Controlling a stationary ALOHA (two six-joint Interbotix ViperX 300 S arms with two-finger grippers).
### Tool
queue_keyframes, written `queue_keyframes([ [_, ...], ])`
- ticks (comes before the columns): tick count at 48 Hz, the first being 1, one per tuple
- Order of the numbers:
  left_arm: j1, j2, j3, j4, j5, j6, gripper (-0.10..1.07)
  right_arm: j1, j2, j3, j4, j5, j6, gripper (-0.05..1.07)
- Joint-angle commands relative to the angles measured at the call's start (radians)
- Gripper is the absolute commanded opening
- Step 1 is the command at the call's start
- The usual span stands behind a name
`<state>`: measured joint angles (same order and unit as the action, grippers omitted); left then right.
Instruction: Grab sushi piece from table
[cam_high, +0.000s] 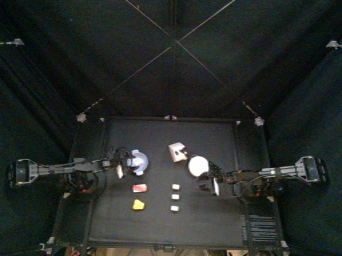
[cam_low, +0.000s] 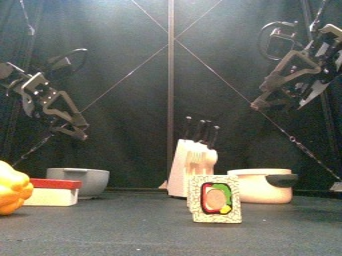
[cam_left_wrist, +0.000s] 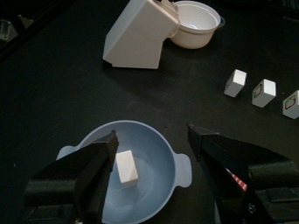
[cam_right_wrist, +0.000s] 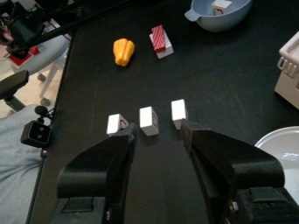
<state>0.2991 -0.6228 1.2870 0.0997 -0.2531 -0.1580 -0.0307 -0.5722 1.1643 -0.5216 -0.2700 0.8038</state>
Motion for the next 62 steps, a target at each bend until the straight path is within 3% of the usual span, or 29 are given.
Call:
queue_keyframes([
  [1,-0.048,0.006,-0.012,0.006,-0.040,0.002,0.96,0.002,-0.003,-0.025,0.002,-0.006,-0.002,0.81],
  [10,-0.201,0.074,-0.049,0.000,-0.110,-0.005,0.96,0.002,-0.003,-0.025,0.000,-0.008,-0.002,0.81],
  [21,-0.316,0.299,-0.187,-0.009,-0.130,-0.002,0.95,0.002,-0.003,-0.025,0.003,-0.008,-0.002,0.81],
  [36,-0.319,0.594,-0.383,0.074,-0.130,0.017,0.95,0.008,-0.003,-0.017,0.006,-0.008,0.000,0.81],
  [51,-0.318,0.755,-0.548,0.097,-0.123,0.026,0.95,0.008,-0.003,-0.017,0.008,-0.008,0.000,0.81],
  [62,-0.314,0.822,-0.614,0.100,-0.121,0.026,0.95,0.008,-0.002,-0.017,0.006,-0.008,0.000,0.81],
])
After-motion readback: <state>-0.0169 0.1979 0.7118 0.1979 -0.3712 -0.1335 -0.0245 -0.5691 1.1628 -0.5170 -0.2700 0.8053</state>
